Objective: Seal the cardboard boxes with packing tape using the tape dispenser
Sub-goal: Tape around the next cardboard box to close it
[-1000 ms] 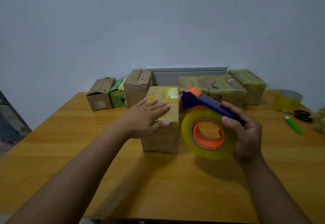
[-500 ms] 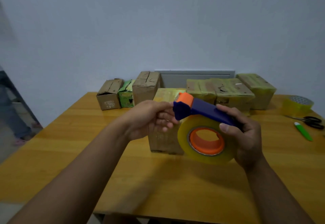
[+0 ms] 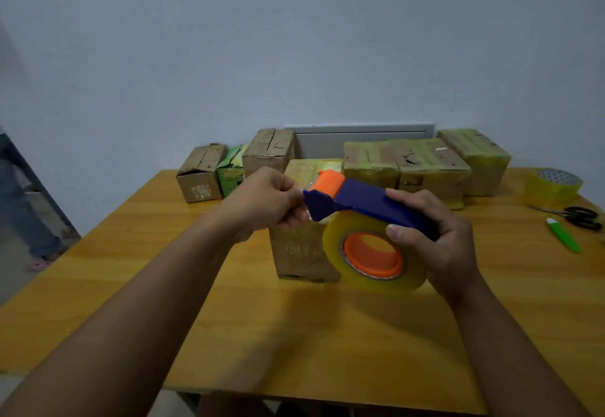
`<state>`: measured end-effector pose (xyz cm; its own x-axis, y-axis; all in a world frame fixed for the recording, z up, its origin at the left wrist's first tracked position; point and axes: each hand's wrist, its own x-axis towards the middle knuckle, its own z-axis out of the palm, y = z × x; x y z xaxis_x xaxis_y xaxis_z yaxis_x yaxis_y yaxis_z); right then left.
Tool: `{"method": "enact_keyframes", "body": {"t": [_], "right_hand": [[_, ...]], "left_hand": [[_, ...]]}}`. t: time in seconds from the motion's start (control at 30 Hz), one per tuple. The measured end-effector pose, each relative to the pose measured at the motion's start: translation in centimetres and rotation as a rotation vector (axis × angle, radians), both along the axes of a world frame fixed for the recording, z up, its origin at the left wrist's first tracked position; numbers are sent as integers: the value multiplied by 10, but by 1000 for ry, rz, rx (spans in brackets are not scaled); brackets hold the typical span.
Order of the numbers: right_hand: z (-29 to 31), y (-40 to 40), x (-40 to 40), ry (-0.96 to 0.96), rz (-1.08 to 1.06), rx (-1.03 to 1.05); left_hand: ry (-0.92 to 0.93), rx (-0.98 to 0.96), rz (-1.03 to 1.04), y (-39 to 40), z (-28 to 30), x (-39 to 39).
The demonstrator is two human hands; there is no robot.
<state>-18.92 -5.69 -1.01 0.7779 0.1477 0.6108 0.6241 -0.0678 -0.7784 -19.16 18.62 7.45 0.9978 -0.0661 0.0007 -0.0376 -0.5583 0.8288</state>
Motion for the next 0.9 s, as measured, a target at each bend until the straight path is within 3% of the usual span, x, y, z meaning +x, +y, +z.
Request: {"method": "enact_keyframes", "body": {"t": [0.2, 0.37, 0.67, 0.9], "right_hand": [[17, -15, 4, -72, -2, -147], [16, -33, 7, -25, 29, -255], [20, -52, 29, 78, 59, -195], [2, -22, 43, 95, 75, -126]], "left_hand": [[-175, 99, 155, 18, 13, 11], [-191, 234, 214, 45, -5, 12], [-259, 148, 284, 23, -32, 12], [-250, 36, 320, 46, -41, 16]]}}
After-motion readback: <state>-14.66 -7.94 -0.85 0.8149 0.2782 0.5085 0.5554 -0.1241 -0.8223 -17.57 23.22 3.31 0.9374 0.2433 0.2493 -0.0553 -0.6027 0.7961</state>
